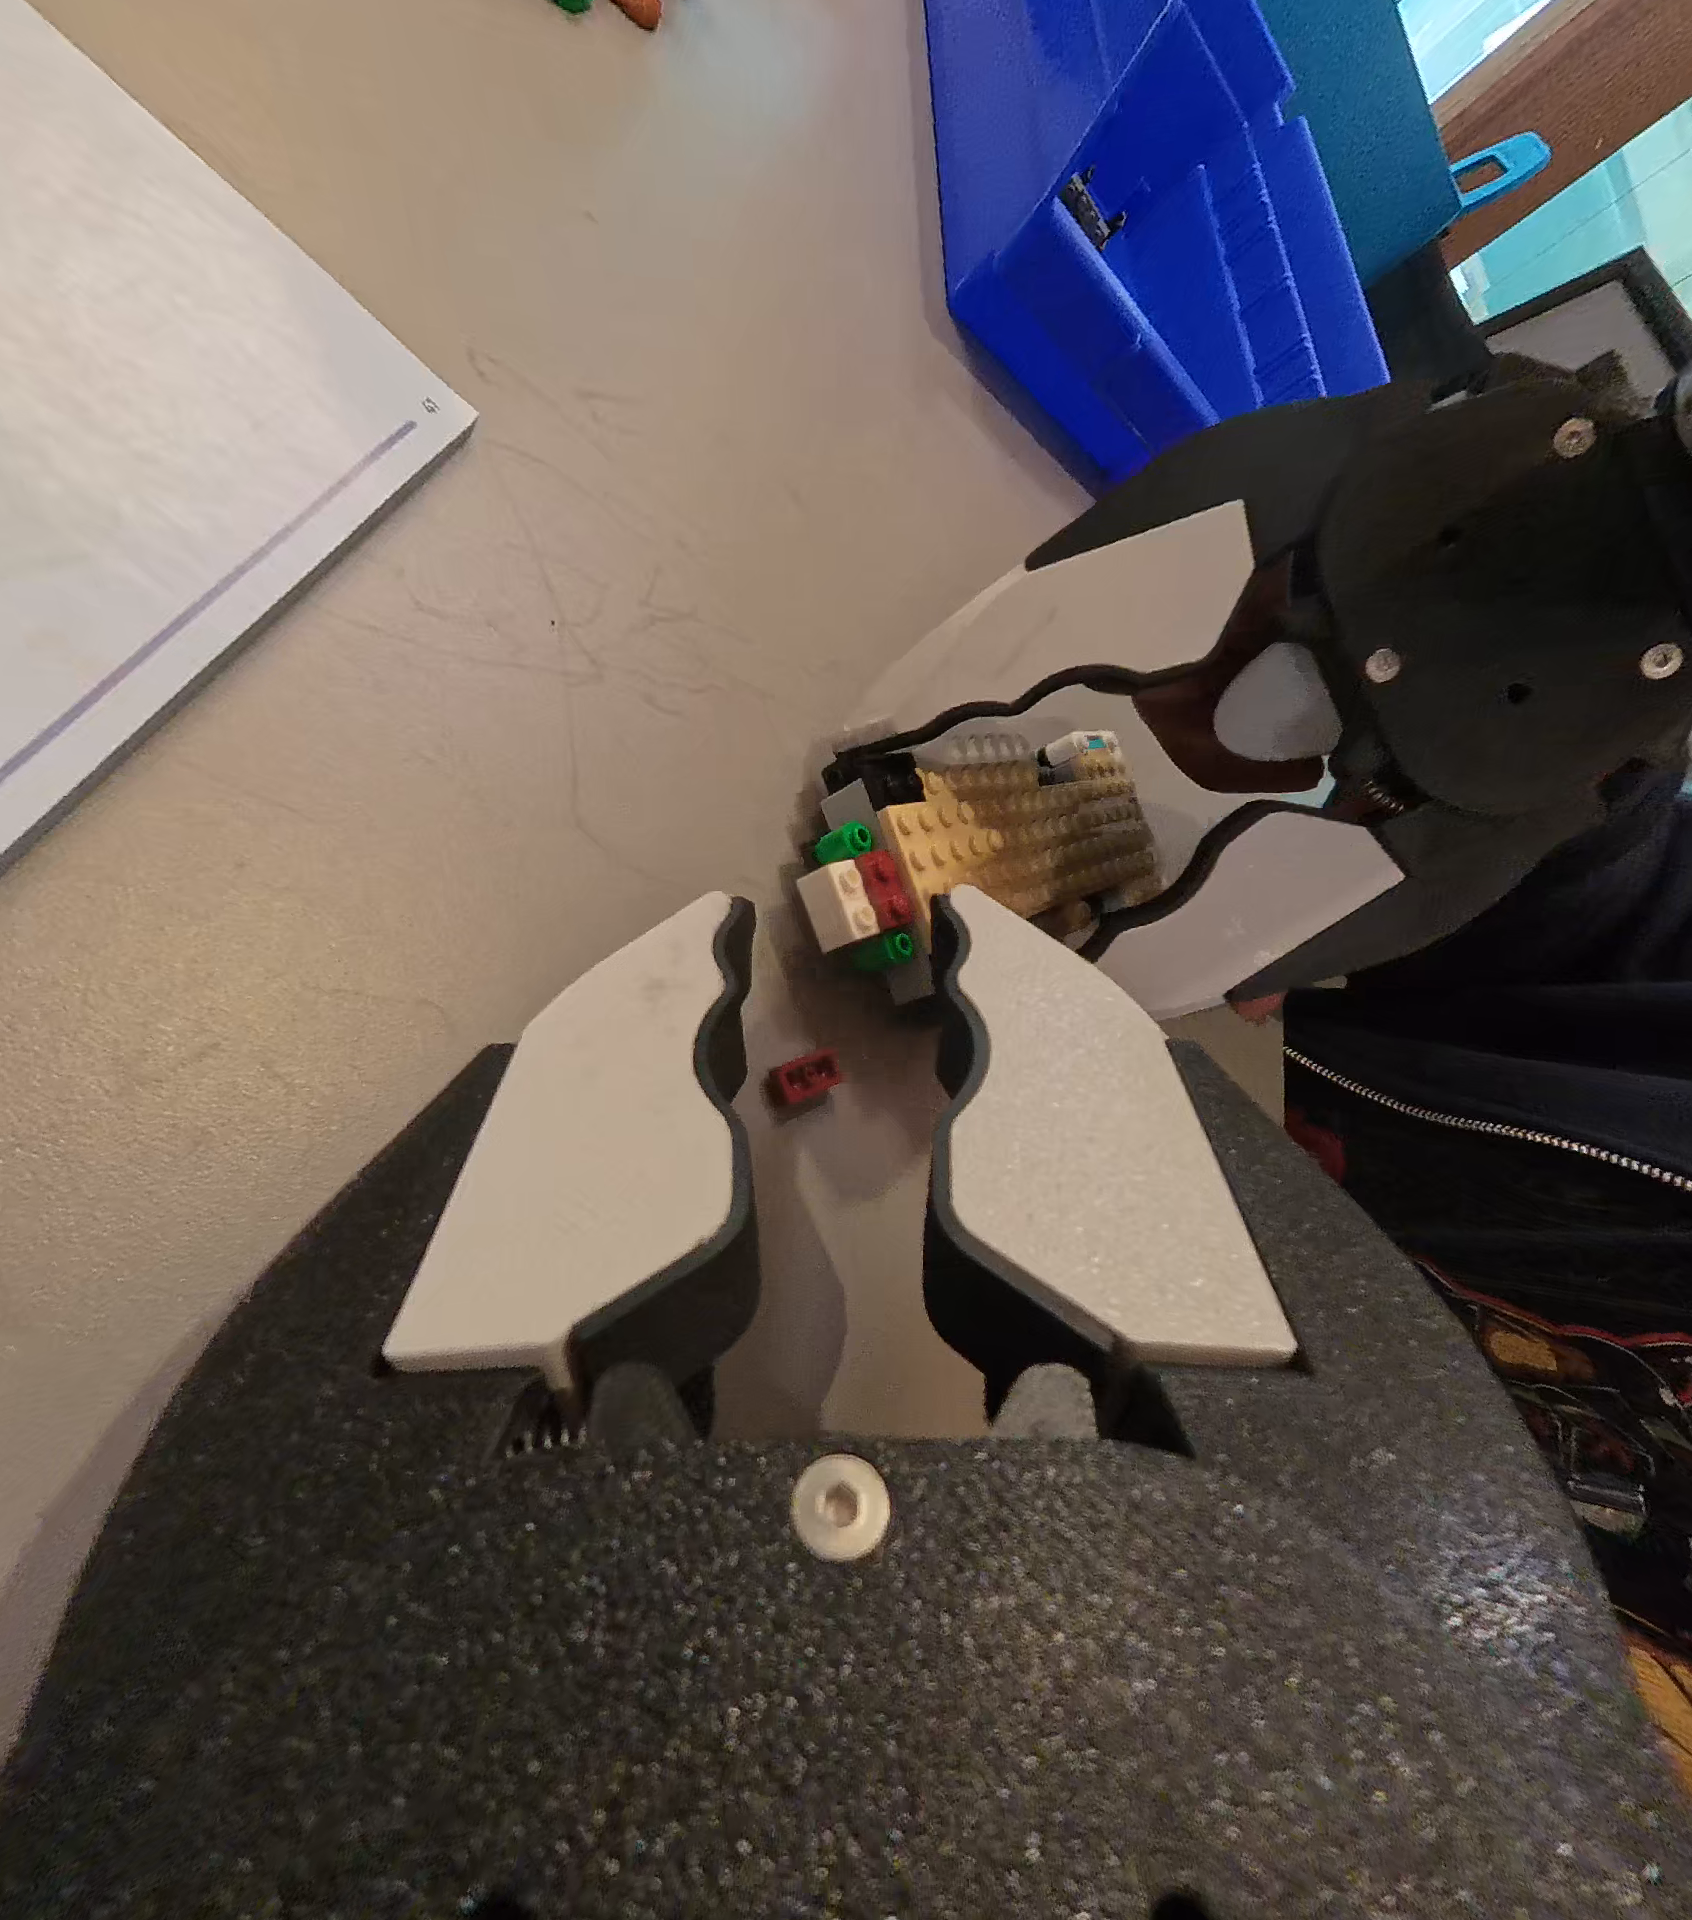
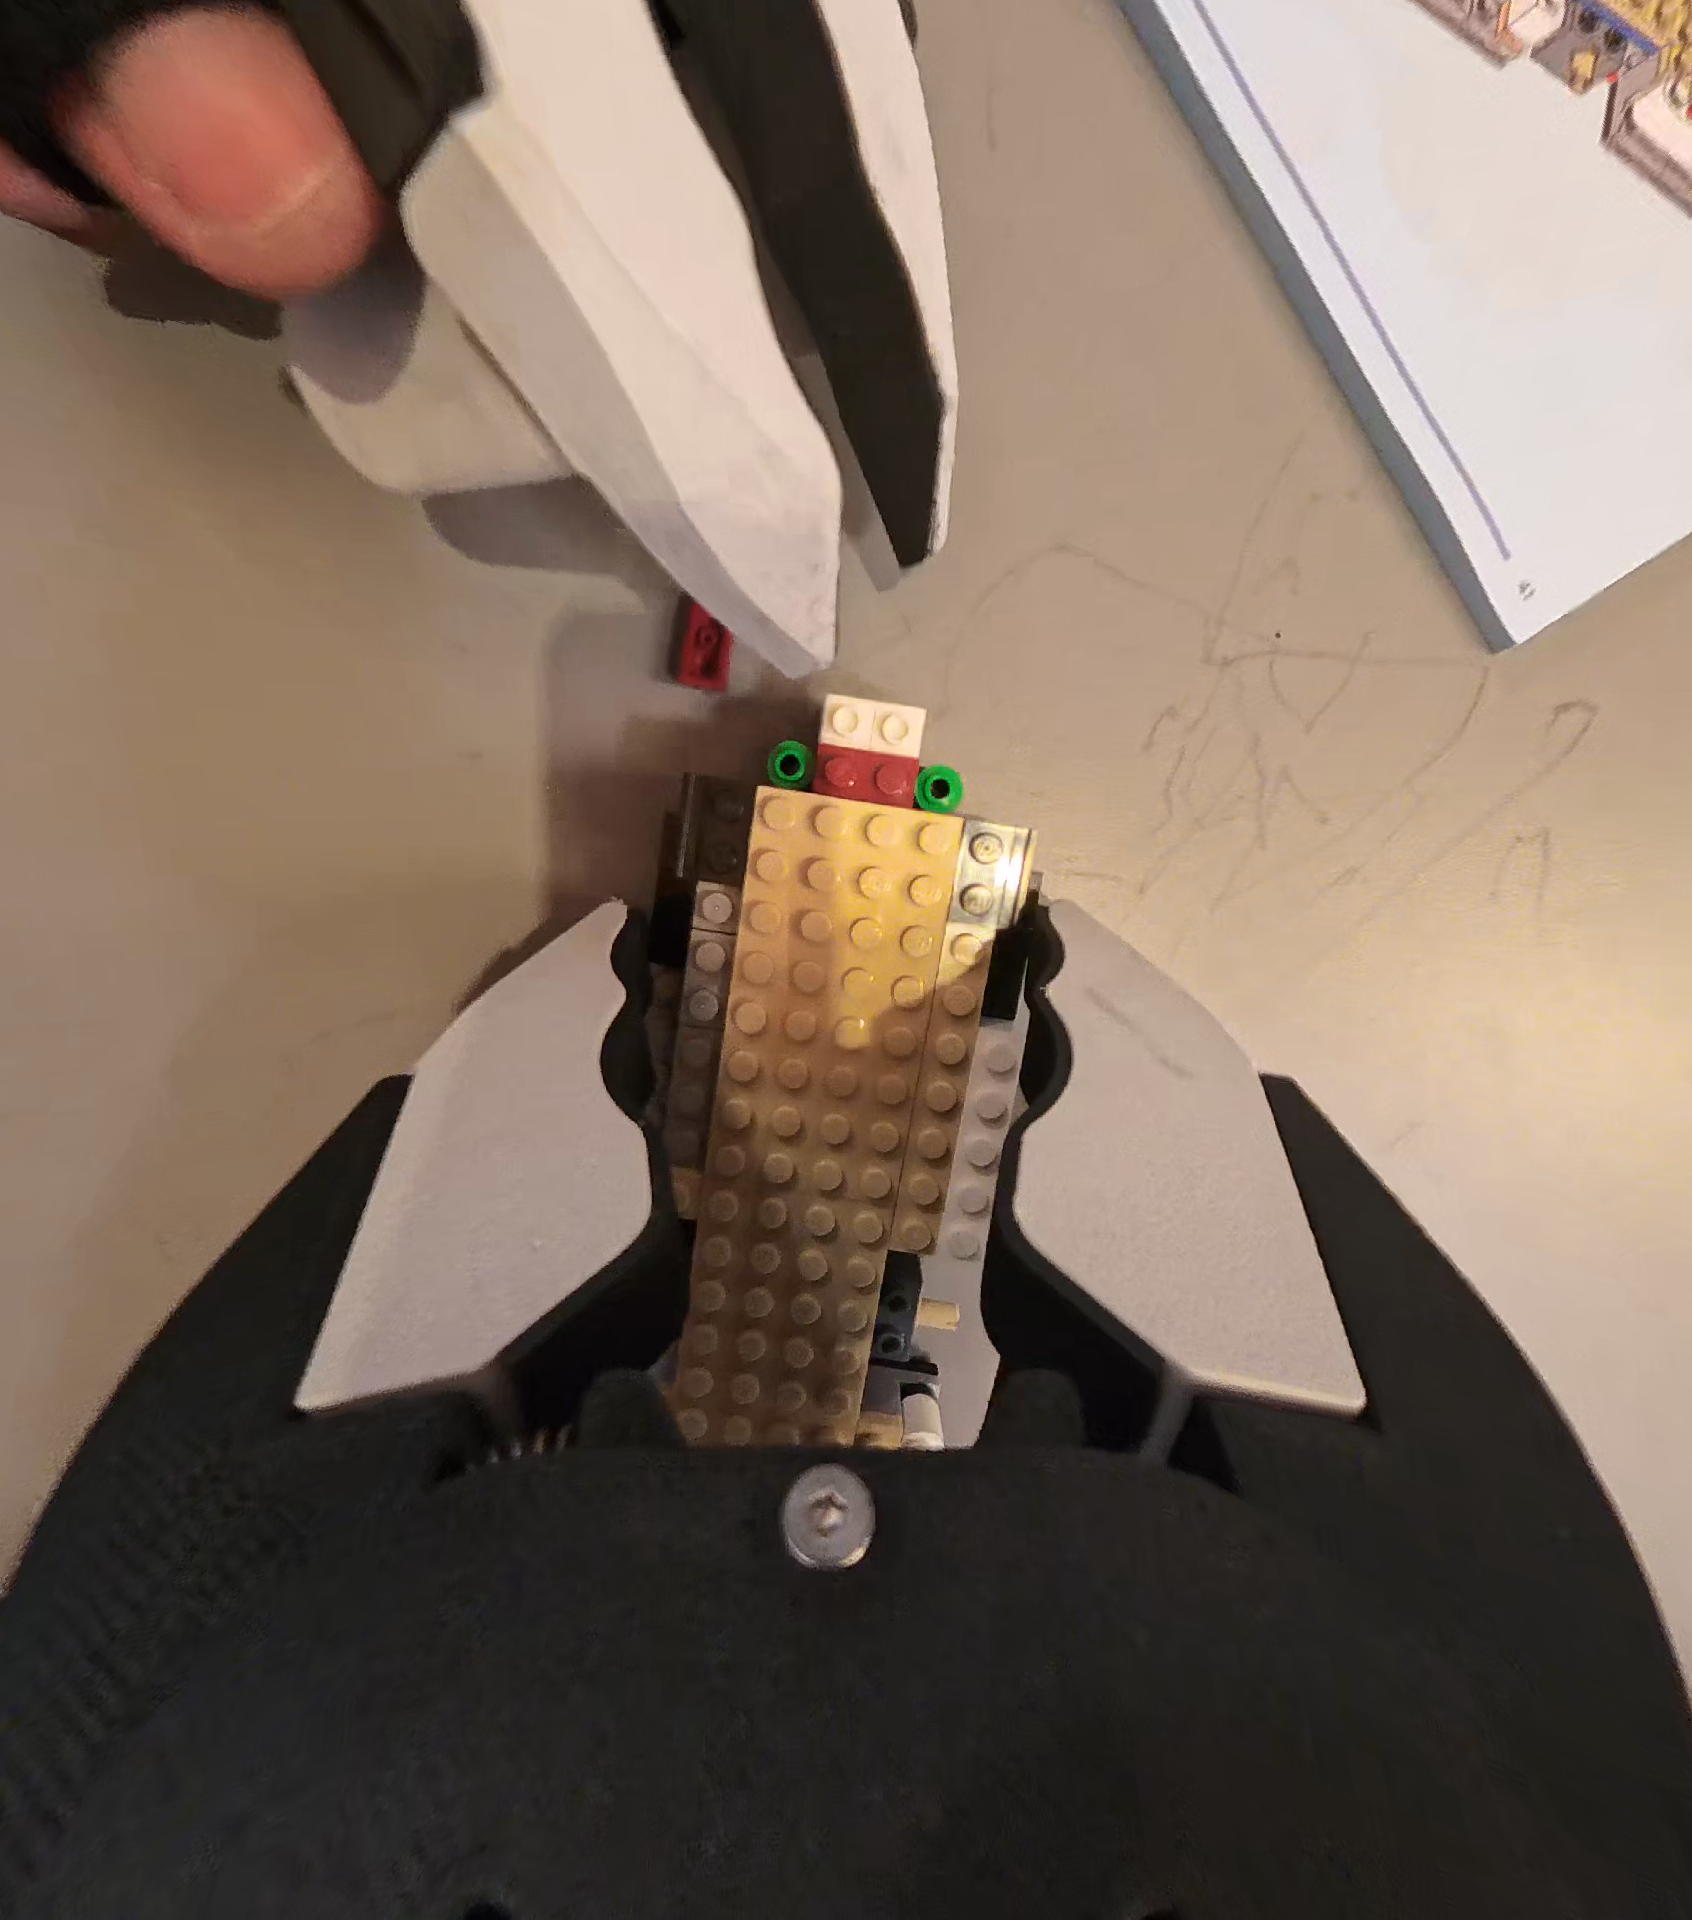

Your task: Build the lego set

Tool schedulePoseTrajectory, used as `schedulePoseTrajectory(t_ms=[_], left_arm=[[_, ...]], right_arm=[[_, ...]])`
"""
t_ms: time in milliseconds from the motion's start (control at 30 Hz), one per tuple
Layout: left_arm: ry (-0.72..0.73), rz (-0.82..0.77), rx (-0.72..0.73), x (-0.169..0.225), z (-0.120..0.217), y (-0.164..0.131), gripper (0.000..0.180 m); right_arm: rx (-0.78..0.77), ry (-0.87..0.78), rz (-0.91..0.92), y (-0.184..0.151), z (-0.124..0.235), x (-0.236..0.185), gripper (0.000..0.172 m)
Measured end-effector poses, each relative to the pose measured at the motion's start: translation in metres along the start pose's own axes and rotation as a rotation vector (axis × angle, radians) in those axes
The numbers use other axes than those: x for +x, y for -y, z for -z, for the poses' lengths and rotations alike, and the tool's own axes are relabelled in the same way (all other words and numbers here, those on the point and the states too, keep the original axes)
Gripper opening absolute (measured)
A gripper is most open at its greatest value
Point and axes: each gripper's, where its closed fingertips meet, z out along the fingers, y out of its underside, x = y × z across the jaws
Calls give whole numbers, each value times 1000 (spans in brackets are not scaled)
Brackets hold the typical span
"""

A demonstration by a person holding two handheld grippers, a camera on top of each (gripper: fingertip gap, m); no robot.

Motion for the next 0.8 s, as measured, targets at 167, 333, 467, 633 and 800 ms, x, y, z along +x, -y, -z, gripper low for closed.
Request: schedulePoseTrajectory(t_ms=[167, 333, 467, 633, 800], left_arm=[[-131, 86, 28, 19, -1, 4, 35], [-173, 157, 39, 24, -3, 3, 52], [-245, 257, 44, 31, -2, -2, 52], [-234, 257, -8, 36, 0, -13, 48], [-245, 273, -27, 46, -5, -21, 40]], right_arm=[[108, 1, 72, 13, 15, -8, 69], [184, -34, 172, 27, 24, -14, 69], [206, -39, 257, 34, 25, -21, 69], [223, 4, 358, 38, 22, -30, 69], [229, 55, 468, 41, 21, -40, 68]])
